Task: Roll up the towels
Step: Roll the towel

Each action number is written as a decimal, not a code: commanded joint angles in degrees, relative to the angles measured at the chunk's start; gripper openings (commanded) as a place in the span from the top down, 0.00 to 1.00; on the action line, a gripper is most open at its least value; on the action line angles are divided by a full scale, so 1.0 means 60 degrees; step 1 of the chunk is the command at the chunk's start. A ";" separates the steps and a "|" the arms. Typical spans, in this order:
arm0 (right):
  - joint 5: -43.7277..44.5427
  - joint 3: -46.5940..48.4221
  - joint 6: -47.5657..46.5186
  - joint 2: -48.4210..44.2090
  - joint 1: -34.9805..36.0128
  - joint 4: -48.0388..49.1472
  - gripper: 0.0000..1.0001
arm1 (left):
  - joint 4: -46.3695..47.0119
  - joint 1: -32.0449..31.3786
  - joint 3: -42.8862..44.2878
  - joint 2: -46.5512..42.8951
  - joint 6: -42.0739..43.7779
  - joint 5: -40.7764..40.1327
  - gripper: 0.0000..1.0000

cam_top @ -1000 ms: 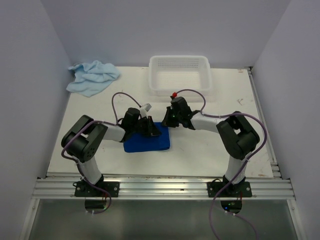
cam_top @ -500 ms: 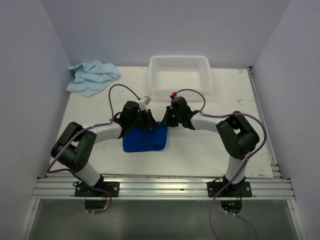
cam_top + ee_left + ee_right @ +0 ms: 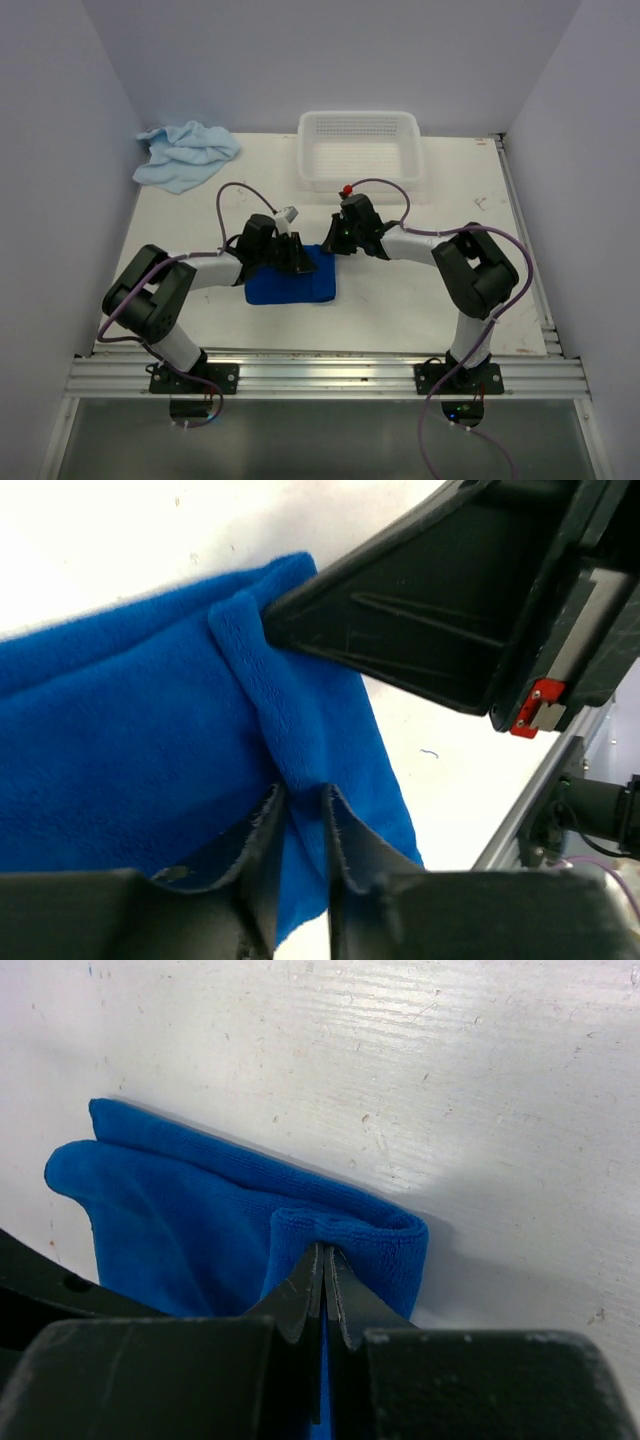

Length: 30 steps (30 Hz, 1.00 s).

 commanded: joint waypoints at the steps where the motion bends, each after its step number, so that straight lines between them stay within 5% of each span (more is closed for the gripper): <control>1: 0.0346 0.0117 -0.0269 0.0162 -0.0076 -0.0325 1.00 | 0.0450 -0.0009 -0.0155 -0.0318 -0.0145 0.0461 0.73; 3: 0.0360 0.0131 -0.0298 0.0176 -0.0091 -0.0340 1.00 | 0.0245 -0.0009 -0.0068 -0.0450 0.0016 0.0330 0.64; 17: 0.0346 0.0278 -0.0386 0.0264 -0.0091 -0.0457 1.00 | -0.0460 0.0123 0.0547 -0.0744 0.0529 0.0022 0.54; 23: 0.0360 0.0278 -0.0416 0.0206 -0.0091 -0.0486 1.00 | -0.0548 0.0123 0.1192 -0.0510 0.0529 -0.0051 0.65; 27: 0.0360 0.0307 -0.0430 0.0205 -0.0076 -0.0486 1.00 | -0.0051 0.0123 0.1236 -0.0188 0.0296 0.0328 0.91; 30: 0.0375 0.0293 -0.0430 0.0191 -0.0091 -0.0486 1.00 | 0.0243 0.0050 0.1076 0.0178 0.0222 0.0476 1.00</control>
